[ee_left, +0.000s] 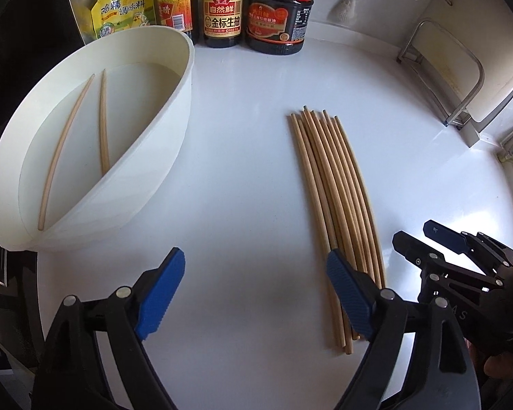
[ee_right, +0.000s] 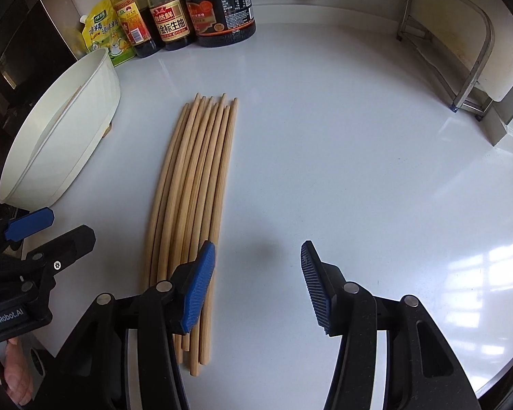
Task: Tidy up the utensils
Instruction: 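Move both open tools back to the chopstick pile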
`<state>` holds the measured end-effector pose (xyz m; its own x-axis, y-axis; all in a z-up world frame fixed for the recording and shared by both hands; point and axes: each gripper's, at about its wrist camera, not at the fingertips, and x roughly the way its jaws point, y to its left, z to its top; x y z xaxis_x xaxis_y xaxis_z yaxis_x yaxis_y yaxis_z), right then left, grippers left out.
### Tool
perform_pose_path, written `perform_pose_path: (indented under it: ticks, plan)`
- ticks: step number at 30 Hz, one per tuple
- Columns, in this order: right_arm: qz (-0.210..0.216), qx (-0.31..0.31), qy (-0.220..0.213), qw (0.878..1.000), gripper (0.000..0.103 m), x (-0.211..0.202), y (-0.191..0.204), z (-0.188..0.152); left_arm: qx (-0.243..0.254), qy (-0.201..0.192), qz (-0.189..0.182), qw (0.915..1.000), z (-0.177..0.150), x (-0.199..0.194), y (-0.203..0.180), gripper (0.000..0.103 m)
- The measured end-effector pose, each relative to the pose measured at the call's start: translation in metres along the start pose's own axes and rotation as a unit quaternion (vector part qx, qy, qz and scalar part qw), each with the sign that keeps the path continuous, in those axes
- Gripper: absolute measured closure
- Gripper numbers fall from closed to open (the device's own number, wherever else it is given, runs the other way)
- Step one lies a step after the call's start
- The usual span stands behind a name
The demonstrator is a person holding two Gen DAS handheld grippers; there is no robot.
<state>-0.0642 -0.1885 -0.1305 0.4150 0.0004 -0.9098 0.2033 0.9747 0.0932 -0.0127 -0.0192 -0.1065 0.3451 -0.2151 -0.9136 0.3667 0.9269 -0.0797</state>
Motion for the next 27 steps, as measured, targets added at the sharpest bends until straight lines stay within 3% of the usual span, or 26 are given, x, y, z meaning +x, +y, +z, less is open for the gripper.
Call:
perform_pose_path:
  ticks: [27]
  plan:
    - [-0.024,-0.033,-0.005,0.999,0.05,0.014,0.008,-0.002,-0.027,-0.007,0.012,0.9995,-0.006,0.011,-0.002,0.019]
